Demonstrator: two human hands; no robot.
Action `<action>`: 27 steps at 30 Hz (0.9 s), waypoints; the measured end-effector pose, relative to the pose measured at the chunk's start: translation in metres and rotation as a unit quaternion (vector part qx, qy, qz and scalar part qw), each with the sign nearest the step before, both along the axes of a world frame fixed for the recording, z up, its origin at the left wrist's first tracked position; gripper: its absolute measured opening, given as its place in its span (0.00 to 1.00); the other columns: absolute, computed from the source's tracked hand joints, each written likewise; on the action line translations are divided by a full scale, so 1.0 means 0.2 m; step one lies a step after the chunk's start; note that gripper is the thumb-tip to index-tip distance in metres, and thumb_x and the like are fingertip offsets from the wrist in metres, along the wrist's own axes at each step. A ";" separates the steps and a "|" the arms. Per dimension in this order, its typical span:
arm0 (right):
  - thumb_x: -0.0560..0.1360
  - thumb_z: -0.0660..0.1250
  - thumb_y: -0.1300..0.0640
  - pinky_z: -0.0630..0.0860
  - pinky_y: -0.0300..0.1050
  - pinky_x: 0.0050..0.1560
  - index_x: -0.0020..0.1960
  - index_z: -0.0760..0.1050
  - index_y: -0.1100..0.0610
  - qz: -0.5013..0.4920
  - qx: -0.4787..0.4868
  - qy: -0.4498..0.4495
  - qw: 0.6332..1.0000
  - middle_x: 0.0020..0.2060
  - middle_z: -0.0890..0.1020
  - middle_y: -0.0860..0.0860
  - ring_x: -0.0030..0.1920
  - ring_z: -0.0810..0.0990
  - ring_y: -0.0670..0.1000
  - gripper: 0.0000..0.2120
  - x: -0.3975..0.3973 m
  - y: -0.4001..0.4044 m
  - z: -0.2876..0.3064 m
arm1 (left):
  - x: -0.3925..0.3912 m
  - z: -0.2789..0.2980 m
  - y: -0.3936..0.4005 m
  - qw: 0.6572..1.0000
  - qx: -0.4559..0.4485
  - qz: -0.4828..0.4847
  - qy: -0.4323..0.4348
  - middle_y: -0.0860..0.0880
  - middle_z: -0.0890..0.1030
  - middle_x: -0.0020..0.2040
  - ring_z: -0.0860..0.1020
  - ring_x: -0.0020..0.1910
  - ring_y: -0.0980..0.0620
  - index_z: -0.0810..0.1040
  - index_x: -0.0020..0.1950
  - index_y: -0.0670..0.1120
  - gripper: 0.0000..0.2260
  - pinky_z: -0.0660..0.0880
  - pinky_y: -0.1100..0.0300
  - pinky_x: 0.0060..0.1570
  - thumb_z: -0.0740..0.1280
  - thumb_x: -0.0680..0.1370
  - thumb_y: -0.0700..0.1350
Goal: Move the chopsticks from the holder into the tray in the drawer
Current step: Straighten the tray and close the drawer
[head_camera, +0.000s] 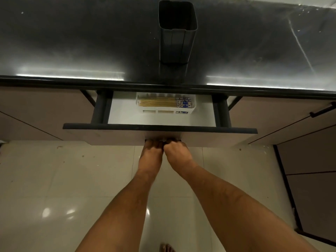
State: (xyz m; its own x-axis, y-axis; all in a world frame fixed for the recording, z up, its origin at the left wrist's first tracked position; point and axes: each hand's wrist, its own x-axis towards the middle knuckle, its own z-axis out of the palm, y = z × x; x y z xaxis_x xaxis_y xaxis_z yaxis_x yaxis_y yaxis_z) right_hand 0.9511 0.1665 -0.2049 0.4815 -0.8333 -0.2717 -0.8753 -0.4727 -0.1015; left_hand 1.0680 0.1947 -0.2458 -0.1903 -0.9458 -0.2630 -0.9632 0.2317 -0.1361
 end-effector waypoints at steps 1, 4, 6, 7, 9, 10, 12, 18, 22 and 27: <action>0.78 0.68 0.62 0.78 0.52 0.61 0.59 0.80 0.57 0.000 0.001 0.001 1.000 0.53 0.84 0.56 0.52 0.83 0.56 0.10 0.01 -0.04 0.00 | 0.00 0.00 -0.04 1.000 -0.002 0.007 0.015 0.44 0.78 0.63 0.73 0.67 0.43 0.78 0.65 0.43 0.19 0.59 0.48 0.76 0.71 0.74 0.36; 0.79 0.68 0.62 0.79 0.51 0.57 0.56 0.80 0.58 -0.007 0.002 -0.010 1.000 0.49 0.84 0.55 0.49 0.83 0.55 0.07 0.02 -0.15 0.00 | 0.02 0.01 -0.15 0.998 0.013 0.029 0.061 0.45 0.80 0.60 0.77 0.62 0.46 0.79 0.62 0.43 0.14 0.68 0.52 0.70 0.70 0.77 0.37; 0.79 0.67 0.62 0.79 0.50 0.56 0.56 0.80 0.57 -0.013 0.005 -0.015 1.000 0.48 0.84 0.55 0.48 0.84 0.54 0.06 0.03 -0.22 0.00 | 0.03 0.01 -0.22 0.994 0.011 0.042 0.099 0.47 0.81 0.58 0.80 0.57 0.48 0.79 0.61 0.44 0.12 0.76 0.56 0.62 0.68 0.79 0.37; 0.79 0.67 0.61 0.79 0.50 0.56 0.55 0.80 0.57 -0.015 0.004 -0.017 1.000 0.48 0.83 0.55 0.48 0.84 0.54 0.06 0.04 -0.26 0.00 | 0.03 0.01 -0.26 0.992 0.008 0.048 0.117 0.47 0.81 0.58 0.81 0.56 0.49 0.79 0.61 0.45 0.11 0.77 0.57 0.59 0.67 0.79 0.38; 0.80 0.67 0.60 0.79 0.50 0.56 0.55 0.80 0.56 -0.022 0.006 -0.020 1.000 0.47 0.83 0.54 0.48 0.83 0.53 0.06 0.05 -0.32 0.00 | 0.04 0.02 -0.32 0.987 -0.004 0.060 0.150 0.48 0.83 0.55 0.82 0.53 0.50 0.80 0.60 0.46 0.10 0.78 0.59 0.55 0.68 0.79 0.38; 0.80 0.67 0.60 0.79 0.50 0.56 0.55 0.80 0.56 -0.027 0.009 -0.021 0.999 0.47 0.83 0.54 0.48 0.83 0.53 0.05 0.06 -0.34 0.00 | 0.05 0.03 -0.34 0.982 -0.005 0.076 0.170 0.48 0.84 0.53 0.83 0.50 0.51 0.80 0.58 0.46 0.08 0.78 0.61 0.51 0.67 0.79 0.39; 0.80 0.67 0.60 0.79 0.49 0.55 0.53 0.80 0.56 -0.037 0.006 -0.020 0.999 0.46 0.83 0.53 0.47 0.83 0.52 0.05 0.07 -0.40 0.00 | 0.05 0.04 -0.39 0.975 -0.003 0.101 0.196 0.47 0.85 0.47 0.83 0.42 0.52 0.81 0.53 0.46 0.06 0.74 0.64 0.42 0.67 0.80 0.38; 0.79 0.66 0.64 0.77 0.52 0.59 0.59 0.79 0.58 -0.063 0.019 0.001 0.998 0.55 0.82 0.57 0.55 0.81 0.57 0.09 0.10 -0.57 -0.01 | 0.09 0.00 -0.57 0.982 -0.037 0.062 0.173 0.45 0.79 0.64 0.78 0.62 0.45 0.74 0.68 0.47 0.25 0.72 0.55 0.64 0.75 0.72 0.41; 0.78 0.68 0.59 0.71 0.51 0.66 0.66 0.75 0.56 -0.056 0.006 0.028 0.998 0.63 0.78 0.56 0.62 0.77 0.58 0.16 0.11 -0.66 -0.04 | 0.10 -0.03 -0.67 0.986 -0.085 0.036 0.137 0.45 0.83 0.58 0.80 0.60 0.45 0.82 0.61 0.45 0.35 0.72 0.53 0.67 0.85 0.55 0.44; 0.79 0.69 0.57 0.74 0.52 0.66 0.71 0.72 0.57 -0.090 0.019 0.046 0.995 0.66 0.77 0.56 0.64 0.77 0.59 0.21 0.14 -0.74 -0.06 | 0.10 -0.02 -0.72 0.982 -0.102 0.036 0.157 0.47 0.86 0.49 0.84 0.50 0.46 0.85 0.52 0.47 0.32 0.79 0.54 0.57 0.88 0.49 0.44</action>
State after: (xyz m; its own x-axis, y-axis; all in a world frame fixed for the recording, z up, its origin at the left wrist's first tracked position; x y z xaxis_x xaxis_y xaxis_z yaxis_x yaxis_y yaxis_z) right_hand 0.9792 0.0176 -0.2163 0.2969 -0.8919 -0.3412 -0.9519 -0.3049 -0.0312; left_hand 1.0872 0.0502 -0.2496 -0.1629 -0.9866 -0.0060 -0.9779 0.1606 0.1336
